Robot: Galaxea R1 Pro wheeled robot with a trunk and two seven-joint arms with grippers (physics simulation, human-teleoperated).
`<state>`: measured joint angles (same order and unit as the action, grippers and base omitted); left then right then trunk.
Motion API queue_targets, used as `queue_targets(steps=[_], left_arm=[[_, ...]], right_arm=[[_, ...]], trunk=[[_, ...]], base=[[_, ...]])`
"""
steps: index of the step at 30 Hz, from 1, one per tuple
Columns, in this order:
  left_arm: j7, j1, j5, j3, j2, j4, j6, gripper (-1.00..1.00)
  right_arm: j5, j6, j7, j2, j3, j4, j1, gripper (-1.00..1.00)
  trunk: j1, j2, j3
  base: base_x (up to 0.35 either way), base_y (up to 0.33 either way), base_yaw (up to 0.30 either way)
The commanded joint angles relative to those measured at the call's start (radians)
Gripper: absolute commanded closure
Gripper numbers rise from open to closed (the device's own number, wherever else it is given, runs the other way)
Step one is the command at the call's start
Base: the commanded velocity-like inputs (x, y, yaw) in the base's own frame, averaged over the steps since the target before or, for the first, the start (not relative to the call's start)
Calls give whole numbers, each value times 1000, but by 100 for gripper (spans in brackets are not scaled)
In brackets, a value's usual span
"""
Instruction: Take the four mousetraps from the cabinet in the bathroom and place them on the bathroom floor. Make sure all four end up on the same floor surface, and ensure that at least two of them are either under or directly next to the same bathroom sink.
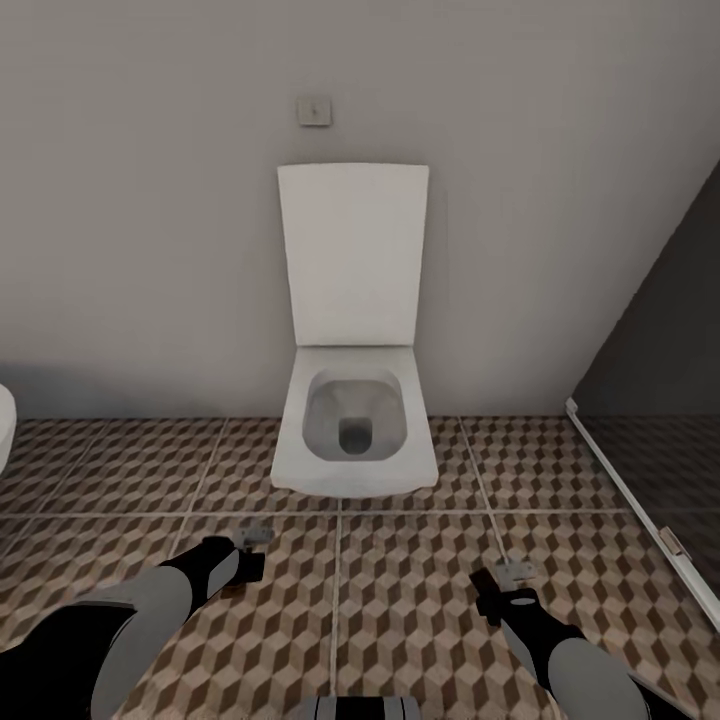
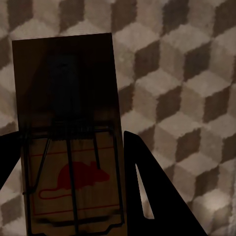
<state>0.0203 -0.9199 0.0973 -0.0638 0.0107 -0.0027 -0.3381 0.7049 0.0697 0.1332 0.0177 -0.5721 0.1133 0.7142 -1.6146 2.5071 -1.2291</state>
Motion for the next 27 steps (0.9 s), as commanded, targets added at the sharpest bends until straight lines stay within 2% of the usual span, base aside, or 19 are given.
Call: queue_targets(steps=[1,11,21,27], left_arm=[[1,0,7,-7,0,0,-4,100],[3,0,4,-7,-1,-2,1,100],[9,0,3,-7,-2,-2,3,100],[9,0,3,-7,-3,-2,4,100]], right_arm=[[8,4,7,0,-3,0,1,100],[7,4,8,1,-3,2,1,100],[7,-2,6,2,-3,2,1,100],[8,-1,6,4,-3,2,1,100]], trunk=[[0,0,-2],[0,0,-13],[0,0,-13],[0,0,-13]], base=[[0,0,0],[8,1,0],[256,53,0],[76,8,0]])
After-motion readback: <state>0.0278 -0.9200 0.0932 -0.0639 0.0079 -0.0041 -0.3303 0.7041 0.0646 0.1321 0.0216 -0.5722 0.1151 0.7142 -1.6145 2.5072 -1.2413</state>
